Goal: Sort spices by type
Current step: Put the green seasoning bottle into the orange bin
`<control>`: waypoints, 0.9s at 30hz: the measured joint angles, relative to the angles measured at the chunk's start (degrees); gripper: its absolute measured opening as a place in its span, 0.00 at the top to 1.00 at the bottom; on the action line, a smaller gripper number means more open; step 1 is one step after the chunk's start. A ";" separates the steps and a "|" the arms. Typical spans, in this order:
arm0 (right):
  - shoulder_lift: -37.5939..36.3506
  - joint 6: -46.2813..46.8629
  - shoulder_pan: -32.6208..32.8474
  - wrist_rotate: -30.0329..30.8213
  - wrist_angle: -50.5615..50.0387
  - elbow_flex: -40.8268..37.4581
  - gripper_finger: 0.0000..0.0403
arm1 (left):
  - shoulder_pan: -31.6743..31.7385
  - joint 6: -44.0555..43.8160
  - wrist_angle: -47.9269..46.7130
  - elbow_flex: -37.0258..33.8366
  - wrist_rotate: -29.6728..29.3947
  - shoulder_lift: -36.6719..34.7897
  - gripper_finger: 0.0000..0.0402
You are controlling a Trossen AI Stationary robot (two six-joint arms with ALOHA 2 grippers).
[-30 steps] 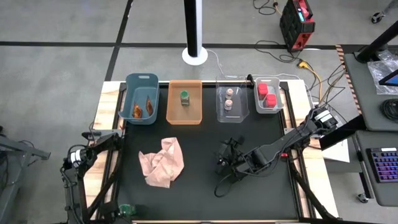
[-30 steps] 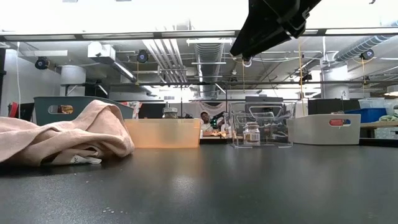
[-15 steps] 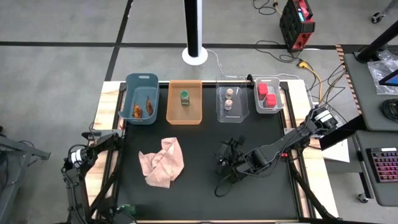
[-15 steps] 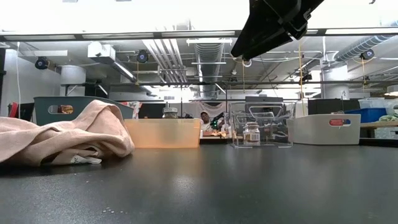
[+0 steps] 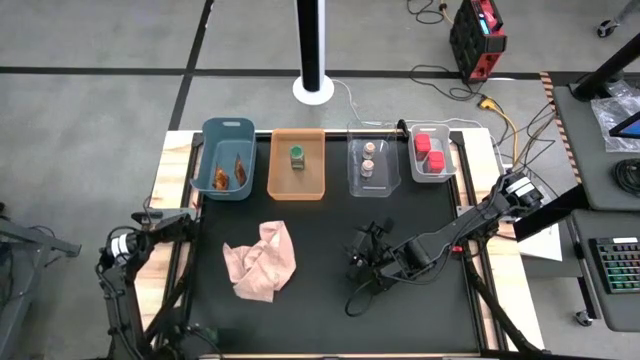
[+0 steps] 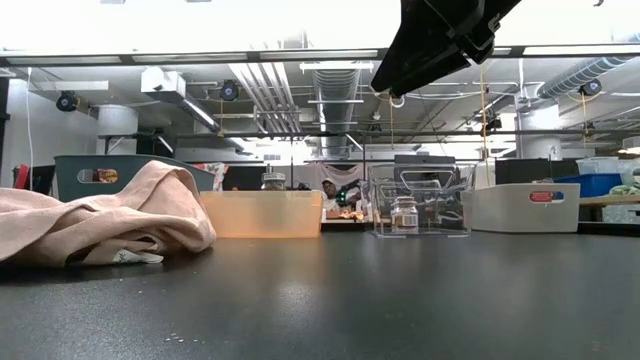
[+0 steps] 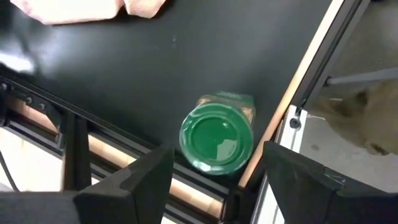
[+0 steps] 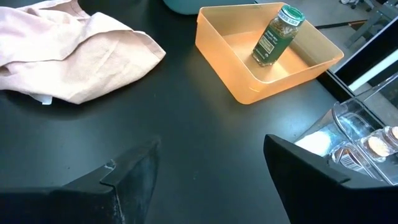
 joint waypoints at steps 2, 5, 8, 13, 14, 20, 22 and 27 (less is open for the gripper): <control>0.00 0.00 0.00 0.00 0.01 0.00 0.30 | -0.51 0.11 -0.05 -0.50 0.00 -0.57 0.43; 0.00 0.00 0.00 0.00 0.02 0.00 0.29 | -1.35 -0.76 -0.02 -1.32 -0.43 -1.35 0.43; 0.00 0.00 0.00 -0.07 0.00 0.00 0.28 | -2.00 -1.88 -0.01 -2.20 -1.37 -1.75 0.43; 0.00 -0.02 0.00 -0.12 0.02 0.00 0.27 | -2.30 -1.97 0.38 -4.11 -1.63 -1.75 0.43; 0.00 0.00 0.00 -0.13 0.00 0.00 0.27 | -2.30 -1.78 0.58 -4.42 -1.74 -1.87 0.43; 0.00 -0.02 0.00 -0.15 0.02 0.00 0.26 | -2.39 -1.39 1.67 -4.68 -4.53 -1.97 0.43; 0.00 0.12 0.00 -0.15 0.02 0.00 0.26 | -2.39 -1.42 1.70 -4.71 -4.61 -1.97 0.43; 0.00 0.31 0.00 -0.15 0.00 0.00 0.27 | -2.39 -1.82 2.21 -4.73 -4.61 -2.15 0.43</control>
